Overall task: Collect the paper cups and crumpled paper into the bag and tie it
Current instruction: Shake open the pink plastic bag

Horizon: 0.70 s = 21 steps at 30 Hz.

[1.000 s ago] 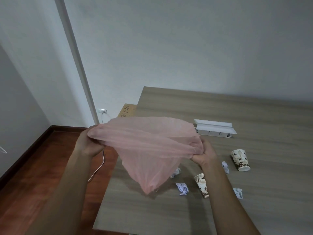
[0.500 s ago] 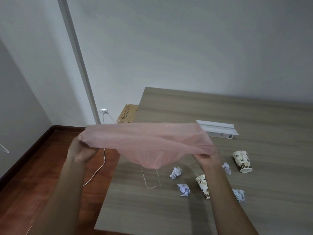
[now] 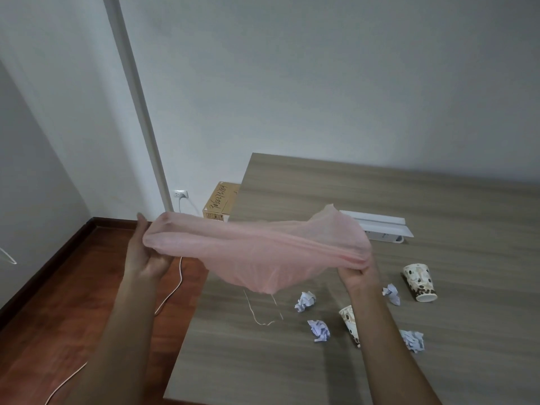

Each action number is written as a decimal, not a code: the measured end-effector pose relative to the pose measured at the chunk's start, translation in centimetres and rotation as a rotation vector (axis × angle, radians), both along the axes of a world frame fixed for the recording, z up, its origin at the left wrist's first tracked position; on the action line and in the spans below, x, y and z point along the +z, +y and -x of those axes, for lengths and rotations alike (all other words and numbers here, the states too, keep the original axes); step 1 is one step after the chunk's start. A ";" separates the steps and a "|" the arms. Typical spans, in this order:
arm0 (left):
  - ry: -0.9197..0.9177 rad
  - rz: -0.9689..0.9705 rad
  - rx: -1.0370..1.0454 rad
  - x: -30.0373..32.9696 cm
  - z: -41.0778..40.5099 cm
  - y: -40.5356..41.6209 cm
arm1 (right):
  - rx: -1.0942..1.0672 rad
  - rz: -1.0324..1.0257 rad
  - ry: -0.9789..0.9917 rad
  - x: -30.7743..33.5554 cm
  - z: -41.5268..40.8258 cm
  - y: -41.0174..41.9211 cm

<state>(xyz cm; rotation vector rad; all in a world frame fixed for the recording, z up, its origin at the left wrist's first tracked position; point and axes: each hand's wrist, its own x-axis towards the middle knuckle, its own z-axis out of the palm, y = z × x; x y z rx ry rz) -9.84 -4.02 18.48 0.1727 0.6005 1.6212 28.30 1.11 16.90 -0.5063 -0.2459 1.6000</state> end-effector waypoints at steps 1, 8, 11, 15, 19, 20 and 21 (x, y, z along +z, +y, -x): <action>0.041 0.031 0.002 0.6 -0.4 -0.5 | 0.032 -0.023 0.033 0.1 -0.4 -0.1; 0.655 0.138 -0.264 -0.6 0.1 -1.8 | 0.165 0.098 -0.152 1.7 -0.4 -0.8; 1.131 0.189 -0.331 -0.8 -0.2 -2.1 | 0.175 0.171 -0.214 1.6 -0.2 -1.1; 1.827 0.219 -0.317 -0.8 -0.7 -1.2 | 0.089 0.271 -0.342 0.7 0.1 -0.5; 2.068 0.051 -0.372 -1.5 -5.2 -0.7 | 0.113 0.372 -0.432 1.0 0.5 0.0; 2.113 0.033 -0.383 -2.1 -6.5 -0.2 | 0.106 0.386 -0.434 0.9 0.5 0.1; 2.154 0.037 -0.375 -2.5 -7.6 0.1 | 0.101 0.402 -0.441 0.9 0.5 0.4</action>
